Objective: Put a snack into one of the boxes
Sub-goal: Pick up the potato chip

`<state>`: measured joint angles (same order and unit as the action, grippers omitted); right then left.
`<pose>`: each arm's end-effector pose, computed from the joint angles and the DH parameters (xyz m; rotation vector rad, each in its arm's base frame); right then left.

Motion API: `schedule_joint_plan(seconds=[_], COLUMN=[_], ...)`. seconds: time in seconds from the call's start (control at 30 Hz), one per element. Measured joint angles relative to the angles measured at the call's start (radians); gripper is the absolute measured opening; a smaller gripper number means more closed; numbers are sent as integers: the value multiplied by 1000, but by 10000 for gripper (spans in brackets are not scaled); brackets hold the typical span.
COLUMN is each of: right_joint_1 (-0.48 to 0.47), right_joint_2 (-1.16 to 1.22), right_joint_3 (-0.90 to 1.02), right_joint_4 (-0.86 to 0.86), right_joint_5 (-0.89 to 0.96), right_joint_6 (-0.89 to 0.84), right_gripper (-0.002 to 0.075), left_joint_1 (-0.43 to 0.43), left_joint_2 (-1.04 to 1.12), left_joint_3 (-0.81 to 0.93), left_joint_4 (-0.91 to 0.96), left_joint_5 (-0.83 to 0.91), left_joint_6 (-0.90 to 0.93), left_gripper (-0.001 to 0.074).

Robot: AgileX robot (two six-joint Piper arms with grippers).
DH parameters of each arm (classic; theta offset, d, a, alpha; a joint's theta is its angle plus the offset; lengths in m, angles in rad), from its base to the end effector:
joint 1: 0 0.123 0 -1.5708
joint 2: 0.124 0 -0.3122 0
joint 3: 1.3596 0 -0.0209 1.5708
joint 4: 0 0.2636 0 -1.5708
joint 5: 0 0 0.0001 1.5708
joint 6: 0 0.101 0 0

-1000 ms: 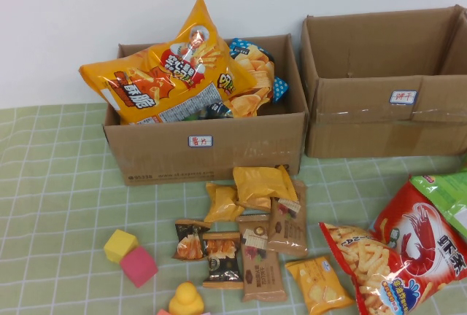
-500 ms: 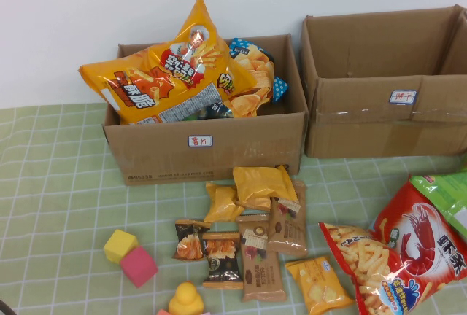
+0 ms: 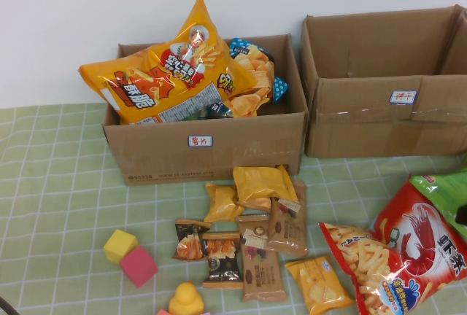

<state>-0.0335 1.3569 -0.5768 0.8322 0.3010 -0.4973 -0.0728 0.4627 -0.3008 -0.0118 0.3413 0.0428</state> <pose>0.2500 0.0138 0.2045 0.3314 2.4581 0.3924 0.0965 -0.0074 0.2561 0.1063 1.9841 -0.0305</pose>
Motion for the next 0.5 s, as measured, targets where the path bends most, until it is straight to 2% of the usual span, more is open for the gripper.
schedule_joint_plan(seconds=[0.27,0.5], right_joint_1=[-13,-99], right_joint_2=[71,124], right_joint_3=[-23,-25], right_joint_4=[7,70], right_joint_5=[-108,-124], right_joint_6=[32,62], right_gripper=[505,507], left_joint_1=[0,0], left_joint_2=[0,0], left_joint_3=[0,22], left_joint_4=[-2,-7], left_joint_5=[0,-33], left_joint_6=[-4,-4], left_gripper=[-2,-2])
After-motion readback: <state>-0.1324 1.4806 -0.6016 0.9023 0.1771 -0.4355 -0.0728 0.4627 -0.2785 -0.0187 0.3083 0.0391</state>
